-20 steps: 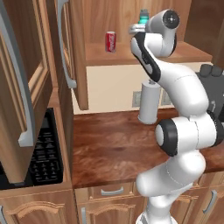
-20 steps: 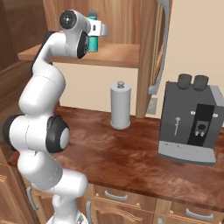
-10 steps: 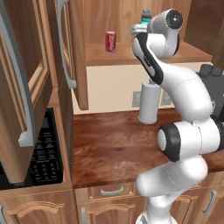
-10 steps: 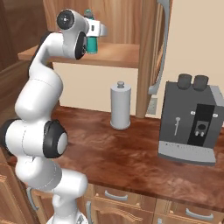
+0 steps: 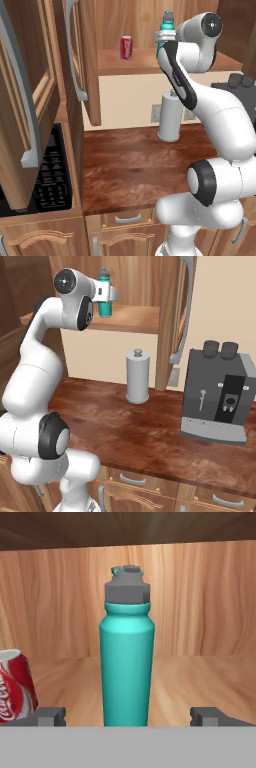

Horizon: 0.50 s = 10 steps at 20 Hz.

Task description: Sort all alcoholic drinks to one cabinet, and non-alcoholic drinks to the other.

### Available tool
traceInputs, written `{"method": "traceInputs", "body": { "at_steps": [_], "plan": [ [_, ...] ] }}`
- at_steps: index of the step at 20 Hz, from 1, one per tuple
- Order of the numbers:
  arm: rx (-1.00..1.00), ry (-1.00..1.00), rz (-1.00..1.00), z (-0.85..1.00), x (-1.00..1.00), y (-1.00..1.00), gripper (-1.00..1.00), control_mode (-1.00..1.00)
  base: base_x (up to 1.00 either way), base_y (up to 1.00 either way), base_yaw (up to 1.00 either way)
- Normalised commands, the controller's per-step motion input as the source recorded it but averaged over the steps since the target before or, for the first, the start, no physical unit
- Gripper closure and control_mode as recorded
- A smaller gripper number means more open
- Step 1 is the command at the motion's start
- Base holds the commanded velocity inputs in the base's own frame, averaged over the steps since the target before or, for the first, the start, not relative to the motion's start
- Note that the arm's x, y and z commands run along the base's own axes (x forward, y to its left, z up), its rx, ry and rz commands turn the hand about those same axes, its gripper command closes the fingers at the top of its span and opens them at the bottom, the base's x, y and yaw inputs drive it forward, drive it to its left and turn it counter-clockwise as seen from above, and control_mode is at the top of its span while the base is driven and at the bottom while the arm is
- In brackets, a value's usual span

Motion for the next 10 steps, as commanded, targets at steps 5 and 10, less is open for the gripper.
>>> {"method": "traceInputs", "body": {
  "at_steps": [5,10],
  "plan": [
    [0.0,-0.02,0.0,0.16,-1.0,0.0,-1.0,-1.0,0.0,0.0,0.0],
    [0.0,0.03,0.0,-0.03,-1.0,0.0,-1.0,-1.0,0.0,0.0,0.0]
  ]
}}
